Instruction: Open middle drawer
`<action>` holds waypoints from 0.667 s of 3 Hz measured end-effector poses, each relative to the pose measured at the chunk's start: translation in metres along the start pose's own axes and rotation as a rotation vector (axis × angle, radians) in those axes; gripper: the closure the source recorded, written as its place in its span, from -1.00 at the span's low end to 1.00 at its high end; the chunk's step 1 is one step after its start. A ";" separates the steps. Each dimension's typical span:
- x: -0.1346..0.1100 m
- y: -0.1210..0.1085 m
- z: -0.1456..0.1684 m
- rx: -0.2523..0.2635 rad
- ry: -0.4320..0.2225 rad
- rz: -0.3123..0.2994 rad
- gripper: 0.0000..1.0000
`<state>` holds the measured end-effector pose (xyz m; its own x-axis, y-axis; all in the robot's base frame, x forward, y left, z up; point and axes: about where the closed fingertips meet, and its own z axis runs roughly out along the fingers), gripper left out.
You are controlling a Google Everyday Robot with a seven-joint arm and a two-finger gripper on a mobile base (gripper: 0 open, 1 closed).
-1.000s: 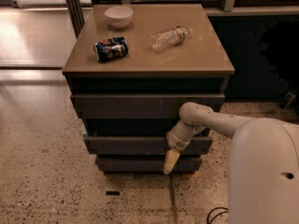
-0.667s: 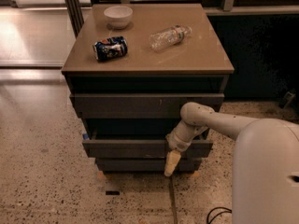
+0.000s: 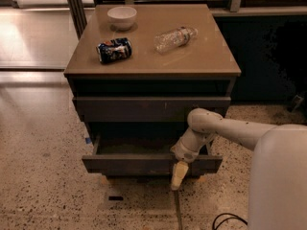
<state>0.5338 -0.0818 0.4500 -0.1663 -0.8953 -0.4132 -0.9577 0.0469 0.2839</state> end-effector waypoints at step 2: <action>0.009 0.014 0.009 -0.062 0.004 -0.001 -1.00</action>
Offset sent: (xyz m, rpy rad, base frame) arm -0.0421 -0.0118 0.0000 -0.0226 0.0972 0.0623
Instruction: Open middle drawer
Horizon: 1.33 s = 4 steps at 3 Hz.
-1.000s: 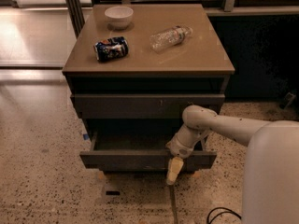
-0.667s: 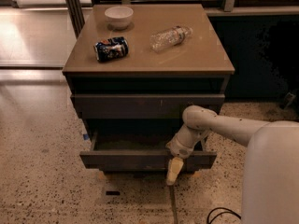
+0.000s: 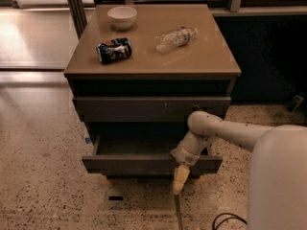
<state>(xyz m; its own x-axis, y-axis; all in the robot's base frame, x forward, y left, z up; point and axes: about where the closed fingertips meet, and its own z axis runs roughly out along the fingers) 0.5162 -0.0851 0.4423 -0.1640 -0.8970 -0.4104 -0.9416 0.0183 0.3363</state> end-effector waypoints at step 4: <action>0.000 0.046 -0.018 -0.046 0.072 -0.008 -1.00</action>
Offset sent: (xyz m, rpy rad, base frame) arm -0.0702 -0.0254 0.0615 -0.0893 0.0530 0.0239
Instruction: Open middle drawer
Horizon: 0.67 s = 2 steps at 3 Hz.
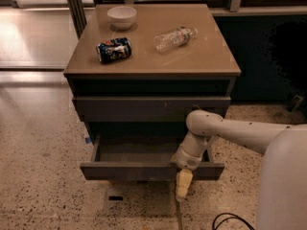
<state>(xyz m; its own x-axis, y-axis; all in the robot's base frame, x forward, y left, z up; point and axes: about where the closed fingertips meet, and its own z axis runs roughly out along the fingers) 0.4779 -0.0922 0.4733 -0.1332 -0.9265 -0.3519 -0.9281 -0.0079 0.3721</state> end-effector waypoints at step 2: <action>-0.009 -0.014 0.029 -0.077 0.021 -0.030 -1.00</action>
Offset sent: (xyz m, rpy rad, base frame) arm -0.0018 0.0290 -0.0475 -0.0003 0.1277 0.0982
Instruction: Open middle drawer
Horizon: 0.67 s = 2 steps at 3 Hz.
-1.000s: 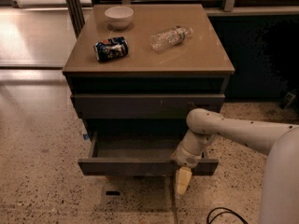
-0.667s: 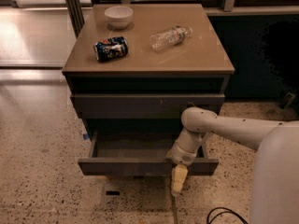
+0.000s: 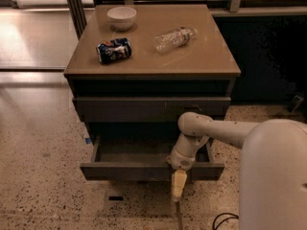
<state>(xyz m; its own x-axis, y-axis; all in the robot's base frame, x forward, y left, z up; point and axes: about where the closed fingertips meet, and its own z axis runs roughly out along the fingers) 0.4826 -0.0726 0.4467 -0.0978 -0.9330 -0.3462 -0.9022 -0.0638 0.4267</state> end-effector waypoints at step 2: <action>0.006 0.016 0.003 -0.036 -0.004 0.025 -1.00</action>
Offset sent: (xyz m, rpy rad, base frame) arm -0.0924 -0.0318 -0.0019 -0.0204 0.2272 -0.0574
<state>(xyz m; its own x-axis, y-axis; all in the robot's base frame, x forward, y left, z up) 0.4666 -0.0778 0.4484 -0.1215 -0.9332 -0.3382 -0.8836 -0.0535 0.4651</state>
